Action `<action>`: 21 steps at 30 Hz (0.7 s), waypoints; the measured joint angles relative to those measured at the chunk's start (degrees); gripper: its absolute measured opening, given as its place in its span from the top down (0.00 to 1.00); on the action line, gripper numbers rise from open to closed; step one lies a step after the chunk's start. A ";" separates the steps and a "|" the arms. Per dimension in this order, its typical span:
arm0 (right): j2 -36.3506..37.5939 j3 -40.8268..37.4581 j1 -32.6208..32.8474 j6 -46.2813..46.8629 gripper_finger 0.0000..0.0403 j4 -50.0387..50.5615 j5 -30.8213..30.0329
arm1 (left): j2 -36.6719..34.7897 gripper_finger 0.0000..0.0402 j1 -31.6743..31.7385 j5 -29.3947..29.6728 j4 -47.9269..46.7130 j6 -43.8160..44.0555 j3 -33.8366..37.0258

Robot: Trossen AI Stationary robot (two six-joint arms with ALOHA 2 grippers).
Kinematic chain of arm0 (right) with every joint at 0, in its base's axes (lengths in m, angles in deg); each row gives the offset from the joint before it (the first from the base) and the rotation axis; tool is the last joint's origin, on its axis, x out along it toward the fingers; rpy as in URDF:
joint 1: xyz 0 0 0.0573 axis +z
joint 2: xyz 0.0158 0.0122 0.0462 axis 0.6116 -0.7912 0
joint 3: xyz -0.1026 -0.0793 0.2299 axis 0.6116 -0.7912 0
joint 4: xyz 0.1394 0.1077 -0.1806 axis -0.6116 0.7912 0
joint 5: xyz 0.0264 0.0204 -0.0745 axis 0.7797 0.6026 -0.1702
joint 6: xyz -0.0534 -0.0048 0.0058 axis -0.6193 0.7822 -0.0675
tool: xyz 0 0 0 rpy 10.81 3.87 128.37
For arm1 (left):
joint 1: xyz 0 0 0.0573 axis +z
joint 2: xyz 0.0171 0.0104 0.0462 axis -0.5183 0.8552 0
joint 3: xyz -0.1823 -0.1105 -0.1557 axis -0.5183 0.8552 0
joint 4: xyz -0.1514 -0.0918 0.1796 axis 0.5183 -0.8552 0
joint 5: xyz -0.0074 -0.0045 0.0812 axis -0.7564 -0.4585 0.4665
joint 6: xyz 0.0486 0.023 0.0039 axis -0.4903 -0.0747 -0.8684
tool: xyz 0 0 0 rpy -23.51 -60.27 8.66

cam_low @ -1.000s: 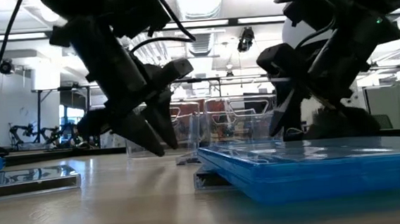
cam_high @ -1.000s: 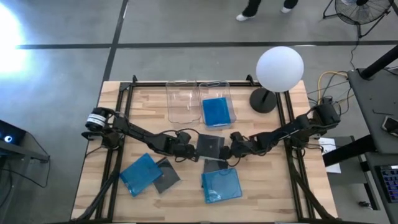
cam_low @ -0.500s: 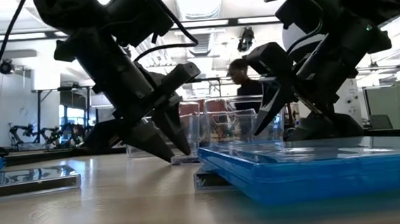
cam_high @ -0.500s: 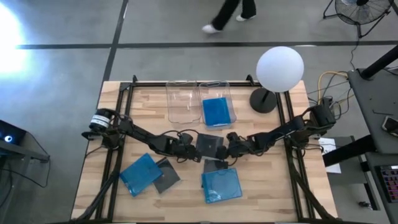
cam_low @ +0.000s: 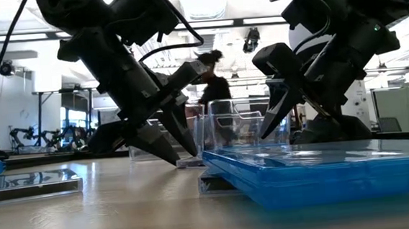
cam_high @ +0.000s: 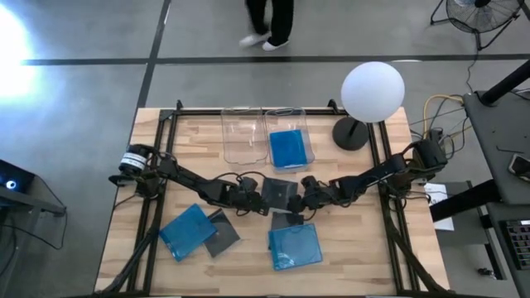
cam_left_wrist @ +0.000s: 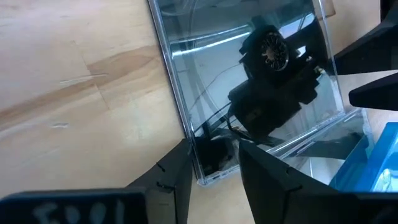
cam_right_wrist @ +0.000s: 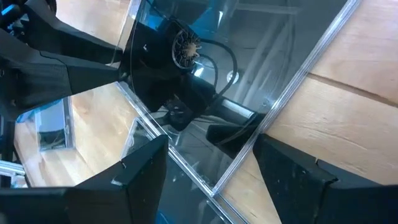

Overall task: Pick & place jewel cases by type
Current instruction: Put the right black CD case into the left transparent bin

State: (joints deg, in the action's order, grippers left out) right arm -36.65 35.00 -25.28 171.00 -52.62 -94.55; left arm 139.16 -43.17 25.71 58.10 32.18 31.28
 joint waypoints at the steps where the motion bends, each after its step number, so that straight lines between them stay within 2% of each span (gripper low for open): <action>1: 0.23 0.00 0.00 -0.64 0.40 0.21 0.15 | -0.19 0.74 0.00 -0.04 -0.05 -0.19 -0.07; 6: 3.13 0.11 0.04 -3.96 0.40 6.26 2.80 | -4.42 0.74 -0.30 -1.32 1.30 -2.23 -1.01; 10: 5.84 0.12 0.08 -8.76 0.40 12.44 4.64 | -8.03 0.74 0.03 0.48 4.71 -4.80 -1.17; 15: 6.61 0.16 0.04 -12.96 0.40 13.49 4.92 | -9.56 0.74 0.42 2.20 9.58 -9.07 -1.09; 18: 6.63 0.22 0.01 -11.76 0.40 13.55 4.87 | -8.78 0.74 0.75 2.12 5.79 -7.94 -1.01; 21: 6.63 0.22 0.11 -9.83 0.40 13.68 4.84 | -8.57 0.74 0.46 6.70 -0.98 -4.29 -0.68</action>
State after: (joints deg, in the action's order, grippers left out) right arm -30.02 35.22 -25.17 161.17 -38.94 -89.71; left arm 130.59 -42.71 32.41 57.11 27.89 30.60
